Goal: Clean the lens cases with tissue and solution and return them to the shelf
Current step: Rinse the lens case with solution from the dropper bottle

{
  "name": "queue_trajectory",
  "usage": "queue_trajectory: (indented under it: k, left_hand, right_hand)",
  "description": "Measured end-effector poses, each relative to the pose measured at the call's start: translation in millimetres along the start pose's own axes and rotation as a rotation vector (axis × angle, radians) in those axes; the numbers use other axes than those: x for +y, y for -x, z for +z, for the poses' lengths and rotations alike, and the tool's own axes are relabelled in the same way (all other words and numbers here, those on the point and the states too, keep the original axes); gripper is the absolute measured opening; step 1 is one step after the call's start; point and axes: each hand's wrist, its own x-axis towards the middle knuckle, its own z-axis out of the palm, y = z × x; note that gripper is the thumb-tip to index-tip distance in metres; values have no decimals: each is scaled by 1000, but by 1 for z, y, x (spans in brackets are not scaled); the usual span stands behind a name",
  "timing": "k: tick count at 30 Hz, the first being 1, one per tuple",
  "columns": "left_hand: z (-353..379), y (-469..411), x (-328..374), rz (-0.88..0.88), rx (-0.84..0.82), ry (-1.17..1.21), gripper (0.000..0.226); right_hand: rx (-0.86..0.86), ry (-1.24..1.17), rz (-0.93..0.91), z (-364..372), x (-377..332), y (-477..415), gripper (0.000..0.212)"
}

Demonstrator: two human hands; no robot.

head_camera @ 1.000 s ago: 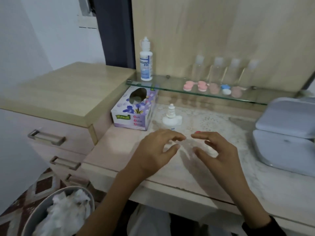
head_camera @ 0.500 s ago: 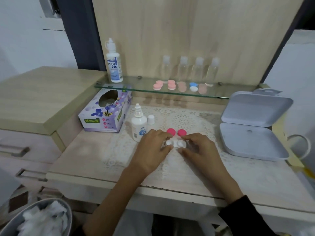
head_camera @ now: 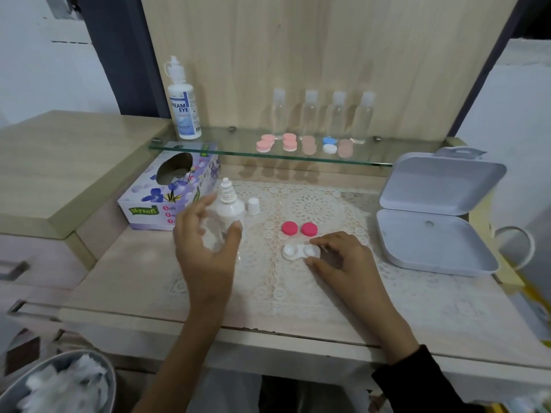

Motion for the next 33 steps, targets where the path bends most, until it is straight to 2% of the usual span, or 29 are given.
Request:
queue_trajectory:
  k: [3,5,8,11,13,17,21,26,33]
  left_hand:
    - [-1,-14,-13,-263,-204,113,68]
    - [0,-20,-20,-379,-346,169,70]
    - [-1,-24,-28,-369,-469,211,57]
    - [-3,-28,-29,-350,-511,213,52]
    - [-7,-33,-29,-257,-542,99,49]
    - [-24,-48,-31,193,-699,-278,52]
    - [-25,-57,-36,403,-797,-518,57]
    - [-20,-54,-33,519,-829,-674,64]
    - [-11,-54,-20,646,-835,-718,68]
  right_hand:
    - [13,-27,17,0,-1,0,21]
    - [14,-34,26,0,-1,1,24]
    - [10,-45,25,0,-1,0,24]
    - [8,-60,44,1,-2,1,16]
    - [6,-61,48,1,-3,1,13]
    - [-1,-61,44,0,-3,2,11]
    - [-1,-51,34,0,-3,2,10]
    - [-6,-39,30,0,-3,1,21]
    - [-2,-37,14,1,-1,2,18]
